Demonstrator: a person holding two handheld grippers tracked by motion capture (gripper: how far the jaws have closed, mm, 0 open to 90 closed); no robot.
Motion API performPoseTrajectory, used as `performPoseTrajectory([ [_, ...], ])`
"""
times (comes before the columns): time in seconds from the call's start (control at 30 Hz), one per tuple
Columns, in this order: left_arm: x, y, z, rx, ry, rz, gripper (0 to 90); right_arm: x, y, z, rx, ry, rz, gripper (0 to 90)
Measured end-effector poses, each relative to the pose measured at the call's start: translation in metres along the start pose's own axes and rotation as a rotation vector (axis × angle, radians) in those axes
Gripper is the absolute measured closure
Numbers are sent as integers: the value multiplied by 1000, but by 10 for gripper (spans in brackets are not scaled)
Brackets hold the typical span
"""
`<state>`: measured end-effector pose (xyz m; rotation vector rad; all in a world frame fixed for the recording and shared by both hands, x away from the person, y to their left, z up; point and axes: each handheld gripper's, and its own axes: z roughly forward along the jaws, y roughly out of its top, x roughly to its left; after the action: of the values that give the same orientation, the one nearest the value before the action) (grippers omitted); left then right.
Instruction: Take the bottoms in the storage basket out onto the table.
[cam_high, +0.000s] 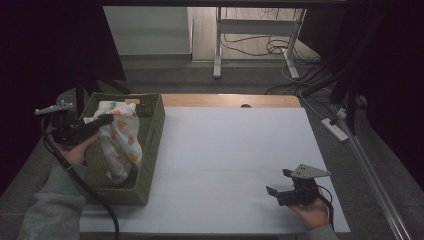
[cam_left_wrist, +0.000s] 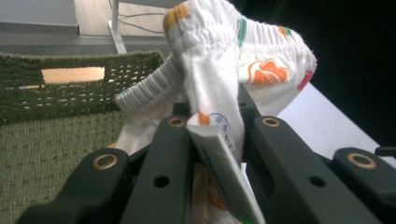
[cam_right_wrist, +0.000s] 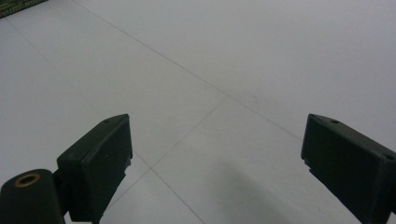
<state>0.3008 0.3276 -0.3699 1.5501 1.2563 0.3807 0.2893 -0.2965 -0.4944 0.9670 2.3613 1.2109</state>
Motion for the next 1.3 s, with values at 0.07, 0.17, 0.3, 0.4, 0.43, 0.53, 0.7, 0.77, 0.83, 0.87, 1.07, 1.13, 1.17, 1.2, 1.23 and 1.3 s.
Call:
performPoseTrajectory([
  [0.07,0,1,-1,-13,1,-2,828,0,0,0,0,1,-3,90],
  [0.17,-1,2,-4,-26,-1,-4,828,-1,0,1,4,-1,3,90],
  [0.3,-2,5,-6,-37,-9,-6,828,-1,0,1,4,2,7,90],
  [0.4,-5,8,-7,-49,-17,-1,828,-1,0,1,3,3,6,91],
  [0.43,-7,9,-8,-51,-18,2,828,-1,0,1,3,2,6,90],
  [0.53,-10,11,-11,-71,-27,3,828,-1,0,1,4,2,10,90],
  [0.7,-13,13,-15,-98,-35,-2,828,-1,0,0,0,3,13,90],
  [0.77,-15,16,-16,-104,-36,0,828,-1,0,0,2,3,12,90],
  [0.83,-16,18,-18,-112,-44,-1,828,-1,0,0,3,4,11,90],
  [0.87,-17,19,-18,-116,-50,-1,828,-1,0,0,4,4,12,90],
  [1.07,-20,21,-20,-127,-70,0,828,-1,0,0,2,3,11,90],
  [1.13,-21,22,-20,-128,-73,-1,828,-1,0,0,3,3,11,90],
  [1.17,-21,22,-20,-129,-74,-2,828,-1,0,0,3,4,11,90],
  [1.2,-22,22,-20,-130,-75,-2,828,-1,0,0,3,3,11,90],
  [1.23,-22,23,-20,-132,-78,-1,828,-1,0,0,3,4,11,90],
  [1.3,-24,25,-20,-134,-81,4,829,-1,0,0,3,3,11,90],
])
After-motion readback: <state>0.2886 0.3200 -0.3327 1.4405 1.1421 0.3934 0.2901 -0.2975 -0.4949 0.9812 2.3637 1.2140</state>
